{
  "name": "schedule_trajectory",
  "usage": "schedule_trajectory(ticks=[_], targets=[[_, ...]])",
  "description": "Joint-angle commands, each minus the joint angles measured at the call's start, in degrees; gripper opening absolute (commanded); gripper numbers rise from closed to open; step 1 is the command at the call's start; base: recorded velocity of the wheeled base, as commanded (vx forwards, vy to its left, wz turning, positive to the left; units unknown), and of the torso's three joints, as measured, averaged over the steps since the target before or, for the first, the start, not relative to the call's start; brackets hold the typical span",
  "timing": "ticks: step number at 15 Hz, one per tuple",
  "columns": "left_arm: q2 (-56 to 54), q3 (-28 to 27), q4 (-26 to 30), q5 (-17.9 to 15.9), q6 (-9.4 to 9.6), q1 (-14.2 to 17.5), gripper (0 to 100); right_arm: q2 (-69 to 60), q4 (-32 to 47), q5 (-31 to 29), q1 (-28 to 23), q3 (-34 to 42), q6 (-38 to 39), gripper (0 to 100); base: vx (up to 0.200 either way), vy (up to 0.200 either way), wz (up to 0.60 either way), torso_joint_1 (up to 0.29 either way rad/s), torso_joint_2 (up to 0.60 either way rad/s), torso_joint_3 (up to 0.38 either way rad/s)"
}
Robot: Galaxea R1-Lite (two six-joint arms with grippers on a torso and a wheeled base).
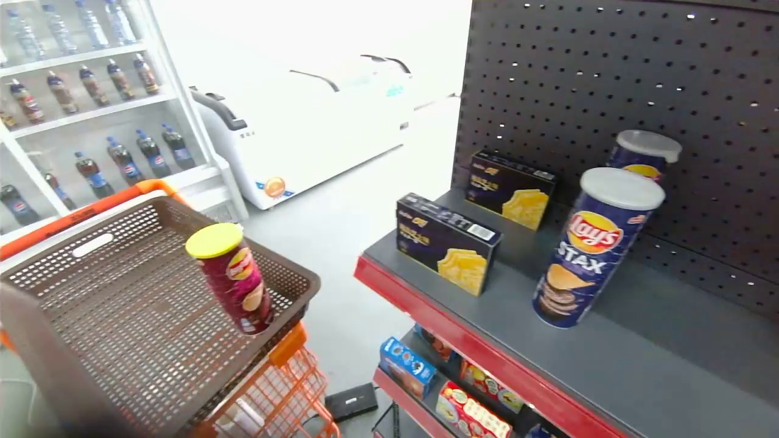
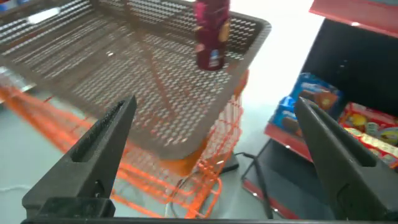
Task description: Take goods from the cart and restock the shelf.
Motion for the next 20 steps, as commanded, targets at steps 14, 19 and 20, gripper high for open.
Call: schedule_trajectory(ticks=[14, 19, 20], targets=[[13.36, -8.00, 1.95, -6.66, 5.96, -0.88, 100, 0.02, -0.01, -0.06, 0.00, 0.00, 0.02, 100, 0.000, 0.000, 0.04, 0.000, 0.00, 0.000], [48.78, -21.71, -7.02, -6.84, 5.96, -4.92, 100, 0.02, -0.01, -0.06, 0.00, 0.00, 0.02, 100, 0.000, 0.000, 0.00, 0.000, 0.00, 0.000], [53.96, -22.24, -12.47, -6.84, 5.87, -6.77, 100, 0.02, -0.01, -0.06, 0.00, 0.00, 0.02, 100, 0.000, 0.000, 0.00, 0.000, 0.00, 0.000]])
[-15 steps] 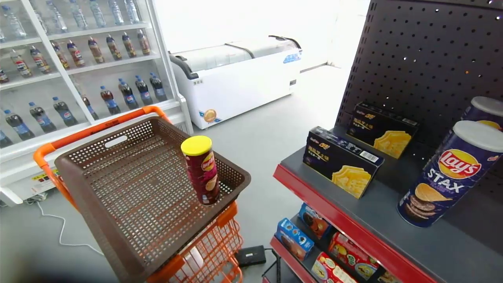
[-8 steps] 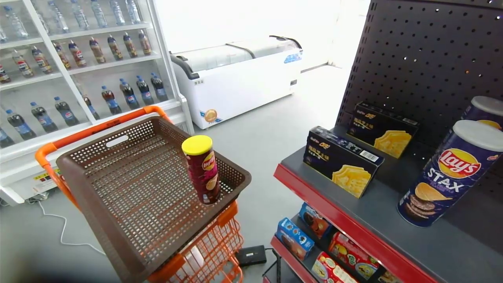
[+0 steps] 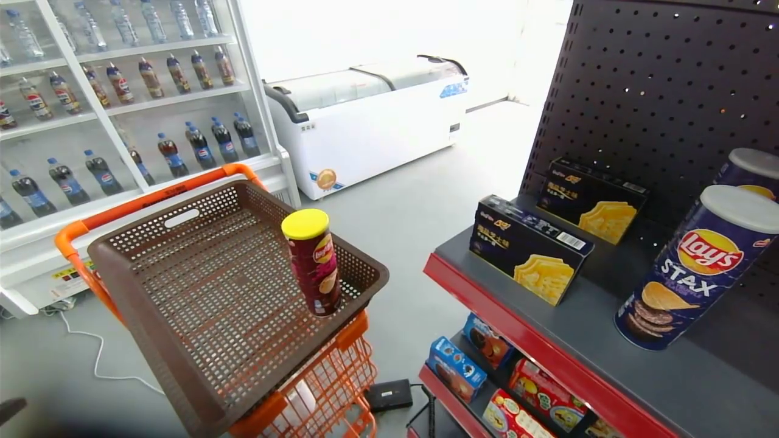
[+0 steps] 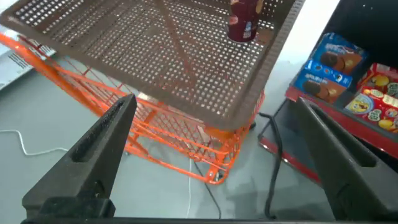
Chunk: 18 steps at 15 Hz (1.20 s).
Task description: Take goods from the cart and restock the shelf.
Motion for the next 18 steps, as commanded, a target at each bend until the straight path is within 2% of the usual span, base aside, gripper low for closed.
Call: schedule_trajectory(ticks=[1, 3, 4, 6, 8, 11, 15, 18], targets=[[26.50, -7.21, -14.43, -0.12, 0.30, -6.25, 100, 0.02, -0.01, -0.02, 0.00, 0.00, -0.01, 100, 0.000, 0.000, 0.00, 0.000, 0.00, 0.000], [26.50, -7.21, -14.43, -0.12, 0.30, -6.25, 100, 0.02, -0.01, -0.02, 0.00, 0.00, -0.01, 100, 0.000, 0.000, 0.00, 0.000, 0.00, 0.000], [36.34, -6.86, -26.29, 0.14, 0.13, -9.06, 100, 0.02, -0.01, -0.02, 0.00, 0.00, -0.01, 100, 0.000, 0.000, 0.00, 0.000, 0.00, 0.000], [42.05, -7.21, -30.42, 0.14, -0.05, -10.99, 100, 0.02, -0.01, -0.02, 0.00, 0.00, -0.01, 100, 0.000, 0.000, 0.00, 0.000, 0.00, 0.000], [49.61, -7.56, -39.12, 0.23, -0.40, -12.05, 100, 0.02, -0.01, -0.02, 0.00, 0.00, -0.01, 100, 0.000, 0.000, 0.00, 0.000, 0.00, 0.000], [61.74, -9.94, -51.52, 0.32, 0.04, -11.96, 100, 0.02, -0.01, -0.02, 0.00, 0.00, -0.01, 100, 0.000, 0.000, 0.00, 0.000, 0.00, 0.000], [71.23, -13.37, -60.13, 0.41, -0.05, -11.70, 100, 0.02, -0.01, -0.02, 0.00, 0.00, -0.01, 100, 0.000, 0.000, 0.00, 0.000, 0.00, 0.000], [78.18, -18.90, -65.32, 0.32, 0.04, -11.70, 100, 0.02, -0.01, -0.02, 0.00, 0.00, -0.01, 100, 0.000, 0.000, 0.00, 0.000, 0.00, 0.000]])
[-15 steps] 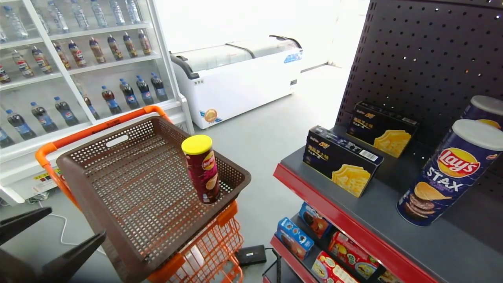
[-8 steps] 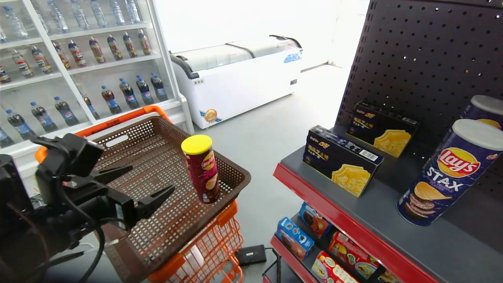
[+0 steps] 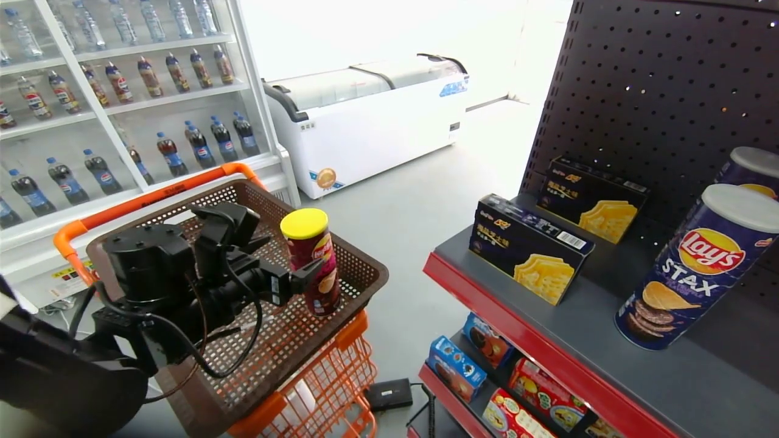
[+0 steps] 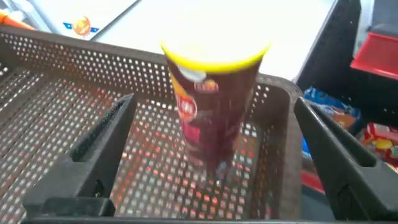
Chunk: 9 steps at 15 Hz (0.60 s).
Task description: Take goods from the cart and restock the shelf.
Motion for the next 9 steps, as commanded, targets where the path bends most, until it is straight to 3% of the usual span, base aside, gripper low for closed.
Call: schedule_trajectory(ticks=[1, 5, 9], targets=[[7.29, -4.18, -2.17, -0.04, 0.04, 0.02, 100, 0.02, -0.01, -0.02, 0.00, 0.00, -0.01, 100, 0.000, 0.000, 0.00, 0.000, 0.00, 0.000], [12.13, -4.88, -7.35, -0.04, 0.04, 0.02, 100, 0.02, -0.01, -0.02, 0.00, 0.00, -0.01, 100, 0.000, 0.000, 0.00, 0.000, 0.00, 0.000], [14.59, -5.41, -8.76, -0.04, -0.05, -0.07, 100, 0.02, -0.01, -0.02, 0.00, 0.00, -0.01, 100, 0.000, 0.000, 0.00, 0.000, 0.00, 0.000]])
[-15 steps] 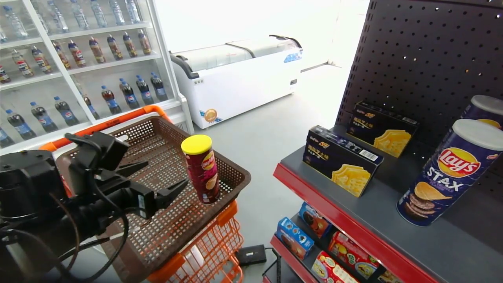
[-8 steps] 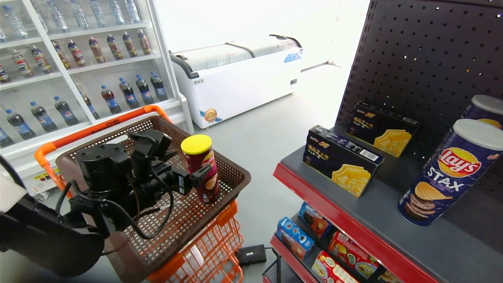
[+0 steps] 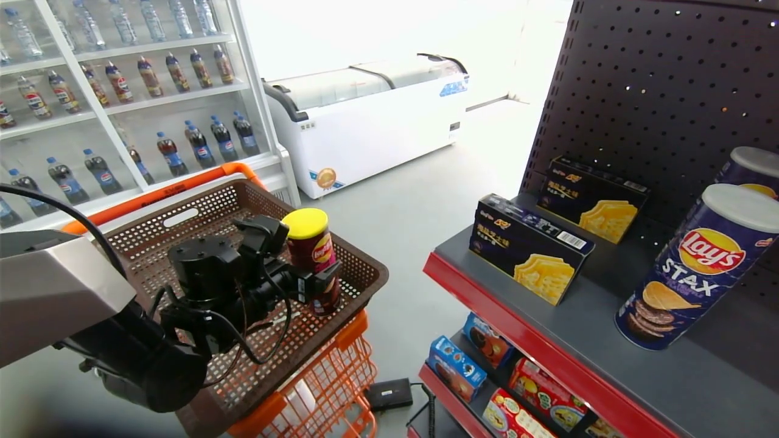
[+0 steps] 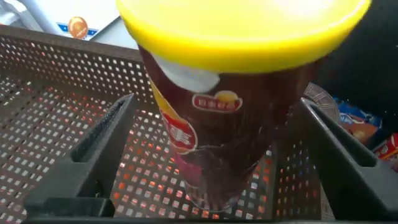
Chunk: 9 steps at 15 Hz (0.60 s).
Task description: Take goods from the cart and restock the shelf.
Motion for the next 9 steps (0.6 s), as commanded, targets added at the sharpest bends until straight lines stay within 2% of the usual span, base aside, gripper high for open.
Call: schedule_trajectory(ticks=[1, 7, 8, 9], targets=[[2.51, -0.79, -1.09, -0.01, -0.02, -0.03, 100, 0.02, -0.01, 0.00, 0.00, 0.00, -0.01, 100, 0.000, 0.000, 0.00, 0.000, 0.00, 0.000], [7.60, -5.62, -2.32, -0.01, -0.02, -0.12, 100, 0.02, -0.01, 0.00, 0.00, 0.00, -0.01, 100, 0.000, 0.000, 0.00, 0.000, 0.00, 0.000], [8.31, -6.32, -2.67, -0.01, -0.02, -0.38, 0, 0.02, -0.01, 0.00, 0.00, 0.00, -0.01, 100, 0.000, 0.000, 0.00, 0.000, 0.00, 0.000], [8.31, -6.50, -2.67, -0.10, -0.02, -0.38, 0, 0.02, -0.01, 0.00, 0.00, 0.00, -0.01, 100, 0.000, 0.000, 0.00, 0.000, 0.00, 0.000]])
